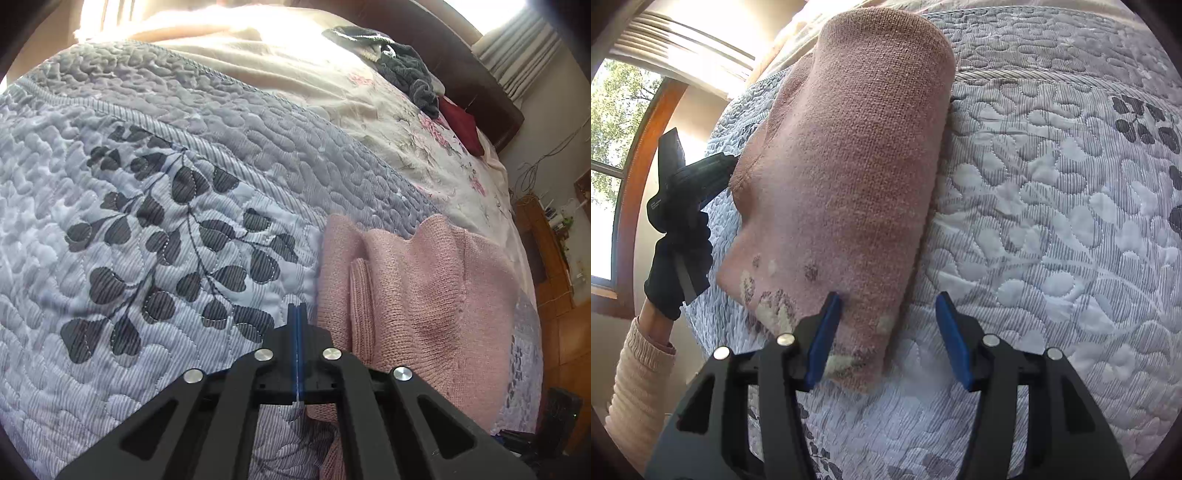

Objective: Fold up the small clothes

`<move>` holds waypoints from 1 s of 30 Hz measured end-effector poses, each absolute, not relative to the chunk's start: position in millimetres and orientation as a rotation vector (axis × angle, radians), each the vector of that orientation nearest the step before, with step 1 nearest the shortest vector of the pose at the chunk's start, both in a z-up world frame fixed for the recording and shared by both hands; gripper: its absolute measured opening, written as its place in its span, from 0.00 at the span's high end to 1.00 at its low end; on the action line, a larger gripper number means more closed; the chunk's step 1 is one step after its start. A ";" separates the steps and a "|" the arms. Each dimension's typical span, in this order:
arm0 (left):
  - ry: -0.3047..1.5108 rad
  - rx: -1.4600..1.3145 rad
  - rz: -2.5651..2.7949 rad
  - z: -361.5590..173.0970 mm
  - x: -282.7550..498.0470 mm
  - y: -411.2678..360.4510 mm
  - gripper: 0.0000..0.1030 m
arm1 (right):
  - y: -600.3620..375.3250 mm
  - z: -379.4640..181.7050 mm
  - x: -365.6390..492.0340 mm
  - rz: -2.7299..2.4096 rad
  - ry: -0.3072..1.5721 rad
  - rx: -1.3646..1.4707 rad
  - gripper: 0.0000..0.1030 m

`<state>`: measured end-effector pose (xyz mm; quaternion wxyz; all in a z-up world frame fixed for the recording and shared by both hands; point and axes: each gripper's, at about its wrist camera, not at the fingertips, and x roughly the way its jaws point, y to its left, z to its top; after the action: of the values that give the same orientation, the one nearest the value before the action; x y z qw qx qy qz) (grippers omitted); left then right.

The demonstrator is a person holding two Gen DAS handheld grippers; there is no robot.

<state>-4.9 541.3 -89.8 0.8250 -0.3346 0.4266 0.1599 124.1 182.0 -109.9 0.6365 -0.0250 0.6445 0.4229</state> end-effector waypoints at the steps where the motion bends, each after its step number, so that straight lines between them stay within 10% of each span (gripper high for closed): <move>1: 0.877 -0.724 0.326 -82.6 -12.3 540.5 0.99 | 181.8 -109.0 123.7 0.967 1.465 -0.060 0.47; 8: 0.877 -0.722 0.174 -57.0 -29.2 515.3 0.52 | 165.6 -99.1 130.7 0.974 1.431 0.005 0.47; 30: 0.961 -0.945 -0.015 -126.9 2.9 500.9 0.19 | 180.6 -136.2 181.0 1.092 1.518 0.323 0.28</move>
<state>2.9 500.9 -126.9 0.7813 -0.4374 0.4451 -0.0068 181.0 180.6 -136.2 0.5828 0.1381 0.6501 0.4676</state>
